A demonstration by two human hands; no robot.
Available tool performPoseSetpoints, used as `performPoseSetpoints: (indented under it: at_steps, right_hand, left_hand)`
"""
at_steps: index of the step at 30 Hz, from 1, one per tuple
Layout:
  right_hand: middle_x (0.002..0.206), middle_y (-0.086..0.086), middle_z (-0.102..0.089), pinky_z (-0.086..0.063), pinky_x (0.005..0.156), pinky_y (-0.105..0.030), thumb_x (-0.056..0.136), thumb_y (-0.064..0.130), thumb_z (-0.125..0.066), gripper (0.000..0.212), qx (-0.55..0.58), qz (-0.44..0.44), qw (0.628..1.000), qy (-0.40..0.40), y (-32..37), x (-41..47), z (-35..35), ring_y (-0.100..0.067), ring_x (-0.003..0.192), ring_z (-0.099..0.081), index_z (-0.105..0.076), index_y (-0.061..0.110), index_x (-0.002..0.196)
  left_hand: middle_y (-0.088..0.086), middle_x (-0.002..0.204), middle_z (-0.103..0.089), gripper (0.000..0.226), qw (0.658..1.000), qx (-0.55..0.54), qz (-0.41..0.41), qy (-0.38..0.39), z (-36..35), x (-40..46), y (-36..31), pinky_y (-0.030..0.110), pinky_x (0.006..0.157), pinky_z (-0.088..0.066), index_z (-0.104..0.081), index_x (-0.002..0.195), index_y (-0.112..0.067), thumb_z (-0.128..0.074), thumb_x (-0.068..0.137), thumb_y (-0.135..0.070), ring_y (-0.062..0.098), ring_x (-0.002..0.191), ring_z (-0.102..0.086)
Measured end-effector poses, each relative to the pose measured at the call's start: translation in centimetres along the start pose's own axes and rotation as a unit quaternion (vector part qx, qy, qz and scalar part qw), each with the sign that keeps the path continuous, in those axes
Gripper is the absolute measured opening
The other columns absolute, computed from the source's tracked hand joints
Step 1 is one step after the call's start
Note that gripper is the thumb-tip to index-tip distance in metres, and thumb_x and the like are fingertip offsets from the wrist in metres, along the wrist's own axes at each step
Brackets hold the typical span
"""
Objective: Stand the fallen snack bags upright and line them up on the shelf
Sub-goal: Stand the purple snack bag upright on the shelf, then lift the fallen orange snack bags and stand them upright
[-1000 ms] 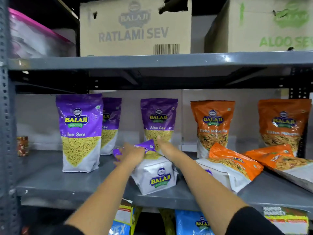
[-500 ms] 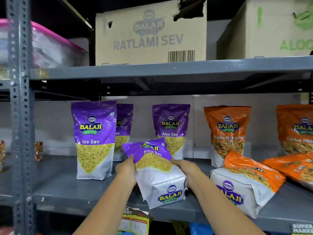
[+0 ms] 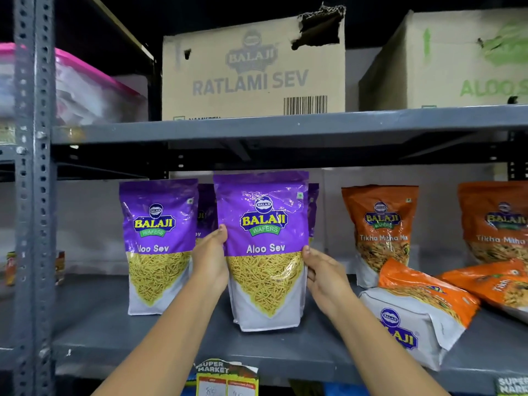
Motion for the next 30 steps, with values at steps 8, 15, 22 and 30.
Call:
performPoseSetpoints:
  at_steps: [8,15,22,30]
  right_hand:
    - [0.103,-0.021,-0.074,-0.055,0.092,-0.042,0.094,0.008,-0.065,0.027,-0.057,0.022,0.997,-0.052,-0.3,0.7,-0.8,-0.027,0.088,-0.068,-0.069,-0.008,0.115]
    - [0.115,-0.021,-0.074,-0.053,0.101,-0.047,0.094,0.016,-0.066,0.021,-0.089,0.022,0.993,-0.073,-1.4,0.8,0.2,-0.026,0.097,-0.068,-0.074,0.0,0.107]
    - [0.12,0.003,-0.064,-0.046,0.09,-0.02,0.1,0.031,-0.056,0.032,-0.17,0.203,0.954,-0.143,9.4,-5.3,1.4,-0.007,0.106,-0.058,-0.064,0.013,0.125]
    - [0.143,-0.006,-0.052,-0.044,0.099,-0.039,0.098,0.03,-0.055,0.058,-0.163,0.179,0.899,-0.364,15.8,-8.3,16.5,-0.024,0.126,-0.053,-0.038,0.01,0.149]
  left_hand:
    - [0.021,0.124,-0.068,0.023,1.0,0.014,-0.011,-0.007,0.0,3.2,1.1,0.055,0.104,-0.049,-0.069,0.112,-0.001,-0.065,0.092,-0.012,0.034,0.113,-0.066]
    - [0.016,0.121,-0.071,0.029,0.991,0.08,-0.09,-0.05,0.7,3.4,2.0,0.039,0.103,-0.052,-0.075,0.109,-0.009,-0.07,0.086,-0.026,0.032,0.12,-0.064]
    - [0.0,0.16,-0.033,0.054,0.873,0.169,-0.446,0.1,-7.4,-7.6,0.2,0.026,0.12,-0.028,-0.028,0.155,-0.008,-0.04,0.102,-0.013,0.016,0.15,-0.031]
    - [0.009,0.095,-0.061,0.016,0.861,0.402,0.173,0.259,-16.9,-6.3,18.5,0.031,0.071,-0.049,-0.059,0.096,-0.015,-0.056,0.094,-0.03,0.024,0.079,-0.058]
Point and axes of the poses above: each hand's wrist, its own x-axis towards the middle knuckle, its own z-axis out of the back of the hand, y = z × x, the point moved 7 cm from there along x, towards the middle knuckle
